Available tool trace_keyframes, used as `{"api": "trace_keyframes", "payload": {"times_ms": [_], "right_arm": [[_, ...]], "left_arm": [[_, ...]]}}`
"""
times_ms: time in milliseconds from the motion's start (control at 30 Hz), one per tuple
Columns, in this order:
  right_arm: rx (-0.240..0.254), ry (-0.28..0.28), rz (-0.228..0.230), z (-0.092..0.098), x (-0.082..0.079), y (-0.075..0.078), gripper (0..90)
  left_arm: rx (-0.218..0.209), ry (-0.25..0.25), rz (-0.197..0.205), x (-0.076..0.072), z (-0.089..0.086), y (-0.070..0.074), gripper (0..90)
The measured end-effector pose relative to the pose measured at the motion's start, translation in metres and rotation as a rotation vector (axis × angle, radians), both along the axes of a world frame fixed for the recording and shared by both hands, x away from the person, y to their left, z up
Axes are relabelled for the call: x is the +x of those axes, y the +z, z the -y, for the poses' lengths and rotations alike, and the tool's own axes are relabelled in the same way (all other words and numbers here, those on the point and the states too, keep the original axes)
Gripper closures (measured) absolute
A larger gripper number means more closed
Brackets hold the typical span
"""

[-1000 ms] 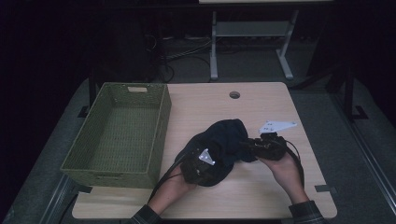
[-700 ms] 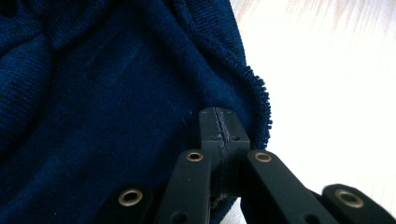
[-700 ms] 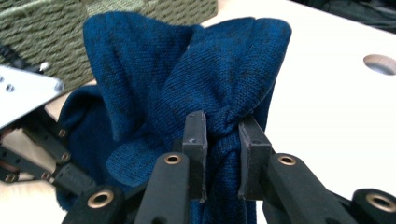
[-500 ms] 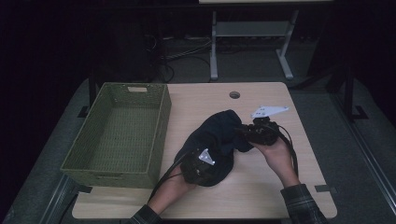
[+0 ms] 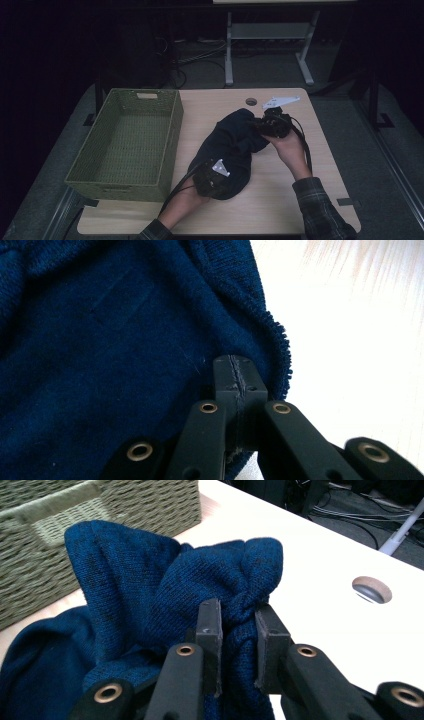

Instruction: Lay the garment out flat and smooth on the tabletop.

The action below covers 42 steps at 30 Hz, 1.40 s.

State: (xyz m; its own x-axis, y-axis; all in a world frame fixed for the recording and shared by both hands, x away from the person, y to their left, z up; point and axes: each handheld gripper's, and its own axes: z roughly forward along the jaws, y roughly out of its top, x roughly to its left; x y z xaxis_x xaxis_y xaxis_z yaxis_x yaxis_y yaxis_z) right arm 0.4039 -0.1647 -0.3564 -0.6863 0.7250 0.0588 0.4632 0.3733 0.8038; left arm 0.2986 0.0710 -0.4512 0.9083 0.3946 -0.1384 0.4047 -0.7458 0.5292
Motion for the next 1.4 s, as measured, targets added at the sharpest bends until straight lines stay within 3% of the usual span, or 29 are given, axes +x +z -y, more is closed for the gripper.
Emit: {"api": "trace_keyframes", "payload": {"times_ms": [300, 600, 667, 867, 967, 1067, 1200, 1400], "right_arm": [[-0.026, -0.032, -0.005, -0.009, 0.033, -0.001, 76.5], [-0.070, -0.071, -0.001, -0.021, 0.061, -0.014, 76.6], [-0.084, -0.079, -0.024, -0.021, 0.069, -0.018, 76.6], [-0.126, -0.124, -0.025, -0.025, 0.084, -0.026, 76.5], [-0.152, -0.140, -0.061, -0.027, 0.092, -0.033, 75.9], [-0.163, -0.147, -0.049, -0.028, 0.094, -0.034, 66.1], [-0.137, -0.187, 0.001, -0.024, 0.089, -0.024, 55.1], [-0.083, -0.177, 0.007, -0.010, 0.075, -0.009, 61.9]], "left_arm": [[0.002, -0.004, -0.004, 0.000, 0.000, 0.000, 90.0], [0.000, -0.005, 0.000, -0.001, 0.000, 0.000, 90.0], [0.001, -0.007, 0.000, -0.001, 0.000, 0.000, 90.0], [0.001, -0.007, 0.003, 0.000, 0.000, 0.000, 90.0], [0.001, -0.008, 0.000, 0.000, 0.000, 0.000, 90.0], [0.001, -0.008, -0.001, 0.000, 0.000, 0.000, 90.0], [0.000, -0.009, -0.002, 0.000, -0.001, 0.000, 90.0], [-0.003, -0.010, -0.006, 0.001, -0.001, 0.000, 90.0]]}}
